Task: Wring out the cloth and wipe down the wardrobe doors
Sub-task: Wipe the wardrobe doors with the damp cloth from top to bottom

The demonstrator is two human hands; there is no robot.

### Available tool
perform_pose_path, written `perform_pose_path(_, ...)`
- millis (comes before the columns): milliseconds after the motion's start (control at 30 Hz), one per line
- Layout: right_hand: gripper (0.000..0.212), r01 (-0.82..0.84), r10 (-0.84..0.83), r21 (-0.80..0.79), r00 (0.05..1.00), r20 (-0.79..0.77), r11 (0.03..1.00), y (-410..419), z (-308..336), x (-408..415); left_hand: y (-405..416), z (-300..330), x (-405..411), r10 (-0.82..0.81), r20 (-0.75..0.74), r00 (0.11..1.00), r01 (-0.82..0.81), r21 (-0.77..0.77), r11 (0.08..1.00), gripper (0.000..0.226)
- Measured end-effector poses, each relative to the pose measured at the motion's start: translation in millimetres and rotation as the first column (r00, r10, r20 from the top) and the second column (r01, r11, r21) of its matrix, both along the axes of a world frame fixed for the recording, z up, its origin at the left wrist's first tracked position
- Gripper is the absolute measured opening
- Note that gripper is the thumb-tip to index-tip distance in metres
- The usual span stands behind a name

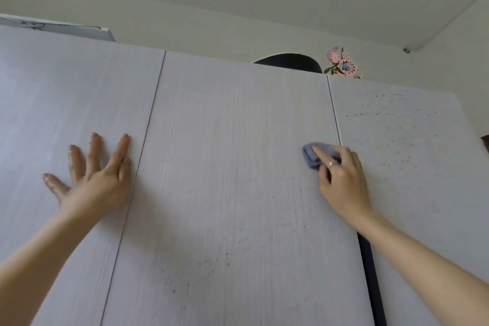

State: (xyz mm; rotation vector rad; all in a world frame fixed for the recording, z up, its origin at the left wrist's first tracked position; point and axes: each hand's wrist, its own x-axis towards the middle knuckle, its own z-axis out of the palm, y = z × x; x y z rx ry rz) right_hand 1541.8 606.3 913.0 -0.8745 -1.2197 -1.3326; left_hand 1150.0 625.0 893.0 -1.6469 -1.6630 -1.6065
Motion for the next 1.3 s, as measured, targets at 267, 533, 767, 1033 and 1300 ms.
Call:
perform_pose_path(267, 0.037, -0.016, 0.015, -0.078, 1.0, -0.004, 0.997, -11.5, 10.6, 0.9, 1.3, -8.7, -0.2, -0.012, -0.006, 1.0, 0.012, 0.009, 1.0, 0.047)
perform_pose_path(533, 0.038, -0.109, 0.115, -0.044, 0.973, 0.201, 0.993, 8.9, -84.5, -25.7, -2.3, -22.4, -0.3, 0.013, -0.03, 0.999, -0.013, -0.021, 1.0, 0.048)
perform_pose_path(767, 0.037, -0.044, 0.043, -0.029, 0.999, -0.008, 0.999, -2.3, -24.1, -16.6, -1.8, -25.2, -2.1, 0.007, -0.047, 0.999, -0.009, -0.028, 1.0, 0.048)
perform_pose_path(1033, 0.039, -0.038, 0.04, -0.03, 0.996, 0.079, 0.999, 8.9, -117.8, -27.4, -1.6, -39.1, -7.0, -0.003, -0.077, 0.997, 0.001, -0.025, 1.0, 0.048)
perform_pose_path(1300, 0.04, -0.046, 0.047, -0.119, 0.999, 0.003, 0.992, -7.6, -44.0, -16.6, -3.5, -41.7, -2.0, -0.034, -0.049, 0.998, 0.033, -0.021, 0.999, 0.048)
